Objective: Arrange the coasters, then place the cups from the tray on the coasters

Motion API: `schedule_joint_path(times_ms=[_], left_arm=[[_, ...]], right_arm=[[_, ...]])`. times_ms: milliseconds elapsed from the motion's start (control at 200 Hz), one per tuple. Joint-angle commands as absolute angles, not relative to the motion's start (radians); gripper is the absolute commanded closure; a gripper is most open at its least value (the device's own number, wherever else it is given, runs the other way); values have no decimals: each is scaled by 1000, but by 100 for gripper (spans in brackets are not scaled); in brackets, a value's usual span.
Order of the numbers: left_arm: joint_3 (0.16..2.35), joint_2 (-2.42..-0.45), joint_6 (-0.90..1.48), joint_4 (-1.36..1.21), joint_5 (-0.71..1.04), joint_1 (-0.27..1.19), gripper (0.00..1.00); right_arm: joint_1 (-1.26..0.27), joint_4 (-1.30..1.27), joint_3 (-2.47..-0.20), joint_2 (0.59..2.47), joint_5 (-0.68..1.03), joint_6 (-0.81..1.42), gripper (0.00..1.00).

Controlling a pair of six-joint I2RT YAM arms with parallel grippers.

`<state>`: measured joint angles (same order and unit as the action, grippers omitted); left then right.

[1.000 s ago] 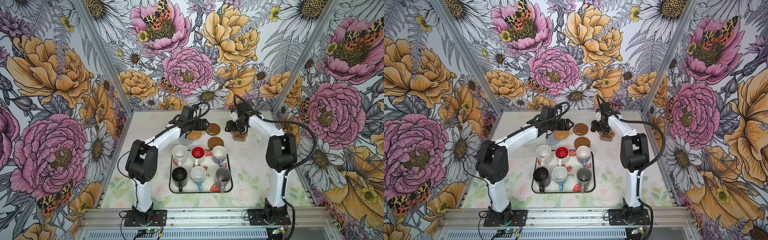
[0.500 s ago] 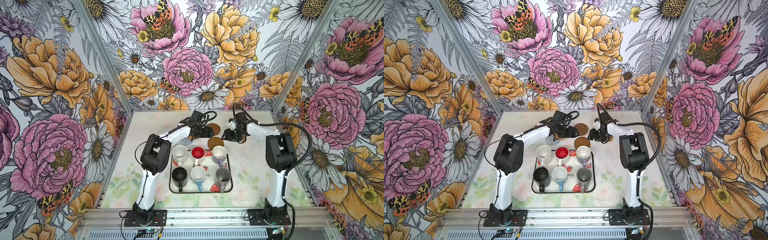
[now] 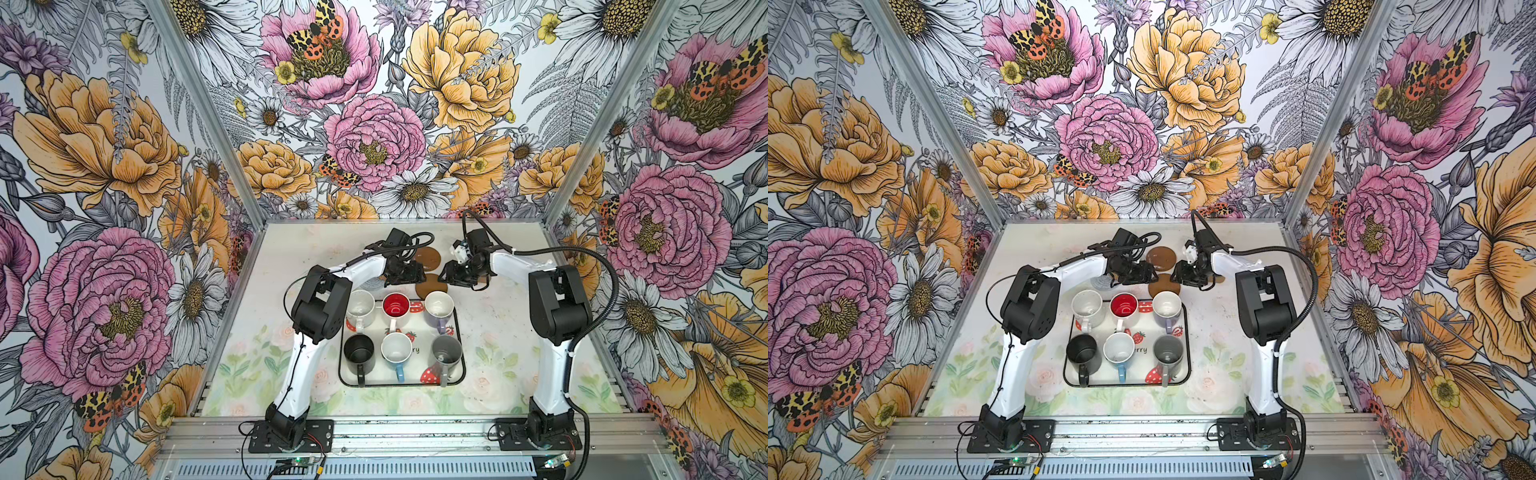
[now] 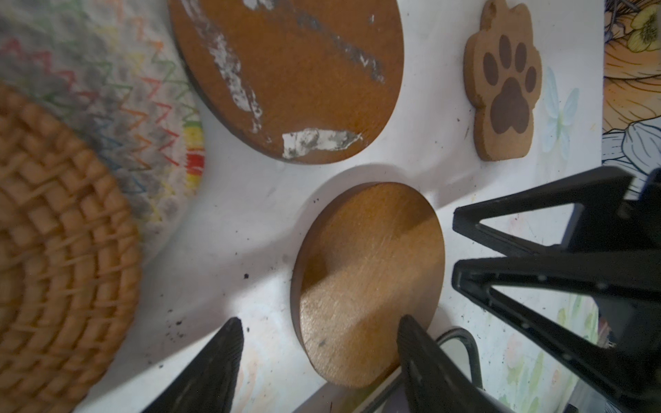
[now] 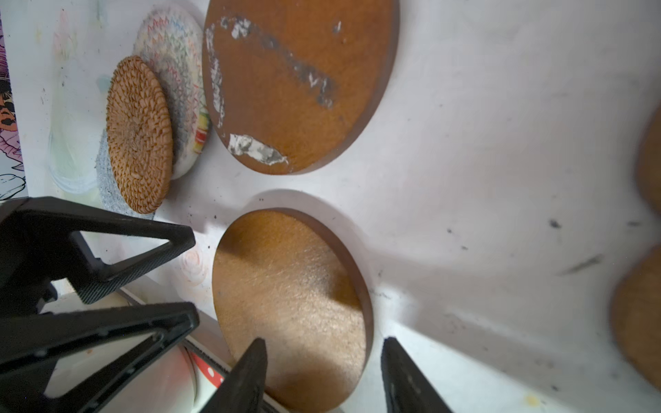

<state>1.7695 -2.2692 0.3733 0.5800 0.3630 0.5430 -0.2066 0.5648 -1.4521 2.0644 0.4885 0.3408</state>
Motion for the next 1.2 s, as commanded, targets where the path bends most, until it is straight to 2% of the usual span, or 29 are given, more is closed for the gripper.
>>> schedule_joint_path(times_ms=[0,245,380,625,791,1196], left_arm=[[1796,-2285,396,578,399,552,34],[1793,-2305,407,581,411,563,53],[1781,-2307,414,581,412,565,55],[1796,-2328,426,581,423,583,65],[1818,-2345,442,581,426,596,70],[1974,-2446,497,581,463,629,73]], right_arm=[[-213,531,-1433,2064,509,354,48],[-210,515,-1410,2067,537,356,60],[-208,509,-1405,2072,564,356,66],[-199,500,-1398,2089,587,353,79],[-191,488,-1389,2090,598,357,80],[-146,461,-1376,2069,604,368,81]])
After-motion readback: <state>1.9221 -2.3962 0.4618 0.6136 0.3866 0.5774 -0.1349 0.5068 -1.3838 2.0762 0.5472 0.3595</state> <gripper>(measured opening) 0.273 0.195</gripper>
